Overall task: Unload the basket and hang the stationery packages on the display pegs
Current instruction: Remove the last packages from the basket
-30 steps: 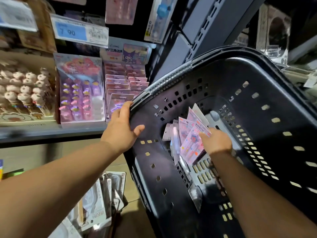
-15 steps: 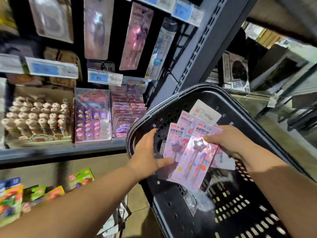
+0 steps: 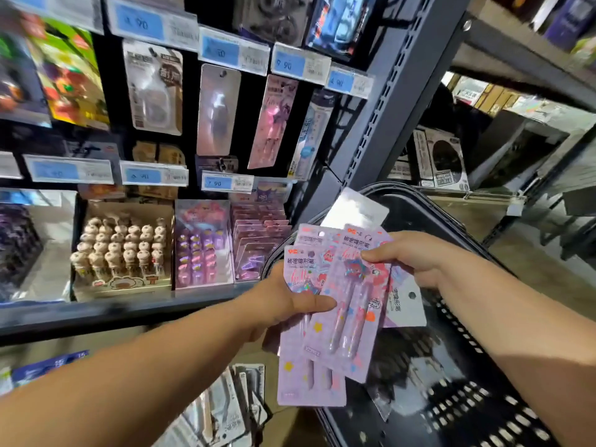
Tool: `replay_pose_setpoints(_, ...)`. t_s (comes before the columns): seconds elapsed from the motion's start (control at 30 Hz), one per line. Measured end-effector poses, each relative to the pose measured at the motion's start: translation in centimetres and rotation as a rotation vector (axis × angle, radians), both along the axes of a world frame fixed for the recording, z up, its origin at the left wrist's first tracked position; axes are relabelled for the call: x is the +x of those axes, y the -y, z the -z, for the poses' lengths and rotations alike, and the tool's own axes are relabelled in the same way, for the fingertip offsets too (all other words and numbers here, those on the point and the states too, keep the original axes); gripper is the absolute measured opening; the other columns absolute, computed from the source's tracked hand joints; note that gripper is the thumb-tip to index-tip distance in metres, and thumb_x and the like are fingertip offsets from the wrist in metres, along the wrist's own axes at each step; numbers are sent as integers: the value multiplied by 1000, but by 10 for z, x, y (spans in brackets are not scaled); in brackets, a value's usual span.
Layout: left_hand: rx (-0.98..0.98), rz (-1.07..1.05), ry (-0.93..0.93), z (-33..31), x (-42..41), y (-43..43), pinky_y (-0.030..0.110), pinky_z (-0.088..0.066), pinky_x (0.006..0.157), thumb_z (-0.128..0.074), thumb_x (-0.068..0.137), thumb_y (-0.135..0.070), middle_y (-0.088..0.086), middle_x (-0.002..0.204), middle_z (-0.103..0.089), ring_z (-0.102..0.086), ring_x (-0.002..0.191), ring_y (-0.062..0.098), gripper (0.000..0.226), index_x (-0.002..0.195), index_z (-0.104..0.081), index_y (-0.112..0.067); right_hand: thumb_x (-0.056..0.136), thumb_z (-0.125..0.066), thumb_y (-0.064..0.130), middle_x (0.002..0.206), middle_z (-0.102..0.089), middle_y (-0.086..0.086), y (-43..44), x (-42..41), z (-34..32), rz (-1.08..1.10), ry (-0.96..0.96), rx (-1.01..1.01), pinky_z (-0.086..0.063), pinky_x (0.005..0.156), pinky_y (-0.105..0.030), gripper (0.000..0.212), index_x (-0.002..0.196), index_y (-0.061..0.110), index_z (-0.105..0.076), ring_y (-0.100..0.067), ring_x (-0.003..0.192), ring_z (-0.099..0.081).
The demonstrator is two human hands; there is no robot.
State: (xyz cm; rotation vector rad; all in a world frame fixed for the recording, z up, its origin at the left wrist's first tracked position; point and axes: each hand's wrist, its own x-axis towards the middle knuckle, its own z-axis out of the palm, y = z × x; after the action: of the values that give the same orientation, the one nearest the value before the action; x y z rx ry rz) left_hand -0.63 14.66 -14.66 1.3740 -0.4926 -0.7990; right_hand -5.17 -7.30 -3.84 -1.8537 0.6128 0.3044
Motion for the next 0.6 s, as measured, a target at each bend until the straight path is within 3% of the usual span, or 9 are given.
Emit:
replay_pose_setpoints(0.03,13,-7,-26,-4,0,-9,24,-46,53,-85,74,-14,-3,73,-68,-54,54,14,49,110,-56,-27,88,-63,2,85,-75,-13,-7,6,2,-7,-16,14,-58,75,-41,13,98,7,-69,-27,71,-71)
replay_pose_setpoints(0.1,47,-25,-33,-12,5,-30,18,-35,44,-84,76,-14,0,68,-63,-43,44,10,40,108,-61,-20,88,-63,3,84,-74,-13,-24,17,5,-16,-29,53,-59,72,-41,12,98,8,-68,-26,68,-71)
replay_pose_setpoints(0.17,51,-33,-29,-19,11,-54,22,-47,55,-82,77,-11,4,86,-71,-60,58,13,39,112,-66,-16,87,-65,4,85,-74,-13,-45,30,9,-44,-31,105,-59,73,-44,13,98,9,-69,-26,68,-71)
replay_pose_setpoints(0.2,45,-44,-39,-22,14,-68,29,-55,70,-81,77,-7,6,98,-74,-70,75,20,42,116,-66,-14,84,-67,5,85,-74,-13,-58,35,12,-74,-24,132,-60,72,-44,15,98,9,-69,-26,68,-71)
replay_pose_setpoints(0.3,57,-95,-83,-21,21,-115,49,-51,97,-85,66,-14,12,116,-71,-68,106,34,60,123,-65,-15,62,-77,15,93,-74,-11,-97,55,23,-181,11,153,-56,86,-46,43,104,9,-71,-26,81,-70)
replay_pose_setpoints(0.37,75,-149,-111,-14,20,-145,50,-52,95,-86,61,-17,12,116,-71,-68,106,34,69,125,-63,-17,65,-79,14,99,-74,-10,-126,68,35,-227,15,151,-55,89,-45,45,108,8,-71,-26,88,-70)
replay_pose_setpoints(0.47,79,-259,-119,5,14,-181,38,-59,75,-85,62,-6,10,108,-74,-72,92,27,65,122,-62,-13,76,-80,14,94,-74,-7,-170,85,51,-292,39,104,-59,73,-32,35,109,6,-69,-18,77,-72)
replay_pose_setpoints(0.57,37,-391,-157,28,3,-203,29,-57,65,-77,63,-3,5,98,-76,-73,79,18,53,114,-64,-13,25,-98,47,107,-72,-10,-206,105,78,-362,100,-36,-55,89,-52,103,115,5,-66,-27,95,-70)
replay_pose_setpoints(0.6,29,-423,-172,39,-4,-207,23,-56,61,-77,66,1,2,88,-76,-72,71,13,48,110,-64,-13,18,-95,50,106,-71,-11,-215,110,91,-396,116,-70,-54,91,-52,105,108,5,-67,-29,96,-69)
